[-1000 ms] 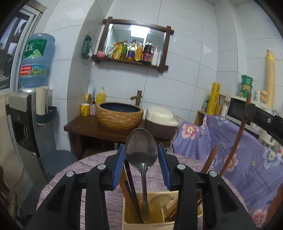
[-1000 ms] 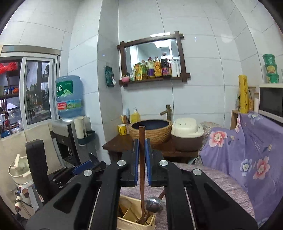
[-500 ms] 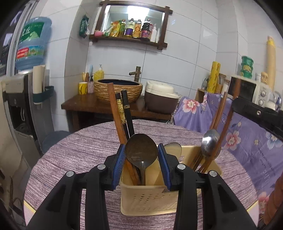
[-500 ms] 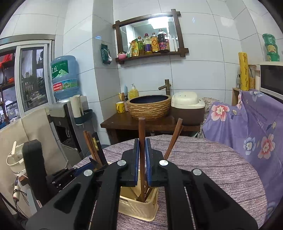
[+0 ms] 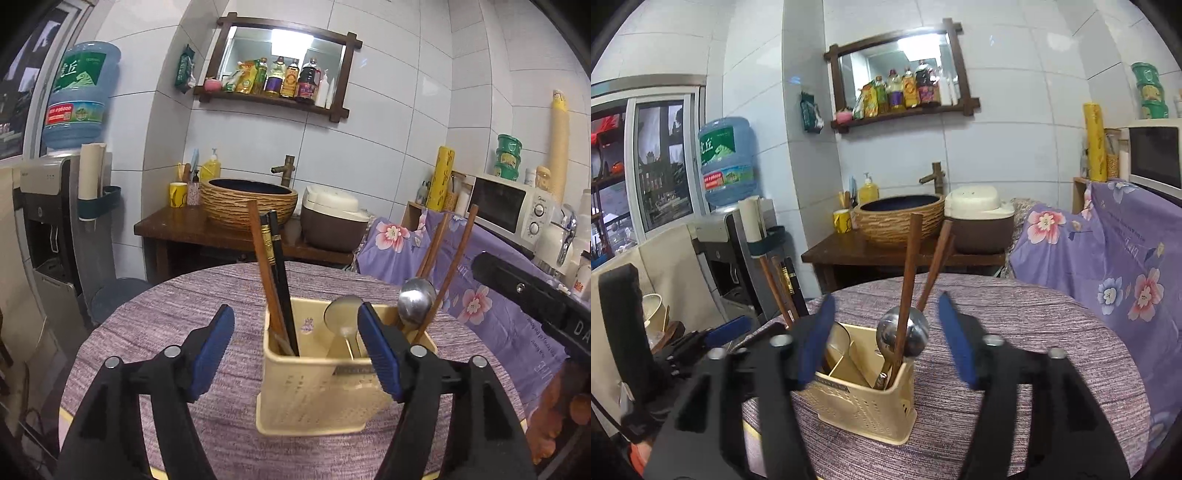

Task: Organize utensils

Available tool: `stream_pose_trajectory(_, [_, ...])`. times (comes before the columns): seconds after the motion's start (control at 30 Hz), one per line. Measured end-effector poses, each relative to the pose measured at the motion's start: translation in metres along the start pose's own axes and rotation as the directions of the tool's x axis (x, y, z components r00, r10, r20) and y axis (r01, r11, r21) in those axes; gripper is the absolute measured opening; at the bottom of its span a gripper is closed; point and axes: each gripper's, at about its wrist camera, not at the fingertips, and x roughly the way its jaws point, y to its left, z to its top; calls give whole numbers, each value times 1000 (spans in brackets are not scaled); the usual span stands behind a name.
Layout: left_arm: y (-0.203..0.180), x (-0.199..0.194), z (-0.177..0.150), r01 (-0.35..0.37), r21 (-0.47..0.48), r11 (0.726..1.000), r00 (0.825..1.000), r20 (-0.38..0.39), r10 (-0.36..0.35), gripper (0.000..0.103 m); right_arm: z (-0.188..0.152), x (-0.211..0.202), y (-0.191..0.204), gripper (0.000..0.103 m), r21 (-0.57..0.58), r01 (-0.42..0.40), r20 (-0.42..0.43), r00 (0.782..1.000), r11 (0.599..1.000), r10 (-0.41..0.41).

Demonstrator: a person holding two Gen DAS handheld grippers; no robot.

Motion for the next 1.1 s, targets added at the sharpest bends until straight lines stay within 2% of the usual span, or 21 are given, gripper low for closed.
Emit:
stream_pose_trajectory(0.03, [2, -6, -3, -2, -5, 1000, 1000, -2, 2, 76, -4, -5, 0, 62, -10, 7, 1, 1000, 1000, -7])
stream_pose_trajectory(0.13, [7, -20, -17, -11, -8, 1000, 1000, -7, 11, 85, -20, -20, -6, 73, -14, 27, -10, 1000, 1000, -27])
stream_pose_trajectory(0.2, [10, -28, -26, -39, 5, 999, 999, -13, 39, 92, -36, -30, -12, 80, -17, 53, -23, 998, 998, -53])
stream_pose_trajectory(0.27, [12, -38, -37, -66, 17, 998, 998, -17, 67, 97, -54, -38, -20, 82, -19, 92, -39, 995, 996, -93])
stream_pose_trajectory(0.33, [11, -47, -52, -87, 33, 996, 996, -27, 87, 98, -79, -45, -31, 90, -10, 123, -74, 990, 992, -123])
stream_pose_trajectory(0.5, [8, -71, -91, -117, 82, 990, 990, -66, 122, 98, -139, -70, -60, 91, 67, 190, -186, 967, 979, -175])
stream_pose_trajectory(0.57, [7, -84, -101, -124, 80, 989, 990, -61, 129, 98, -159, -90, -64, 91, 98, 200, -186, 966, 975, -179])
stream_pose_trajectory(0.67, [1, -108, -120, -117, 81, 990, 992, -44, 121, 98, -181, -120, -57, 97, 95, 212, -166, 967, 973, -195])
stream_pose_trajectory(0.83, [-12, -146, -155, -117, 93, 989, 993, -15, 119, 98, -205, -161, -22, 97, 28, 176, -122, 978, 984, -171])
stream_pose_trajectory(1.1, [-15, -204, -186, -116, 54, 992, 992, 46, 114, 98, -223, -215, 40, 97, -90, 49, -38, 998, 995, -52])
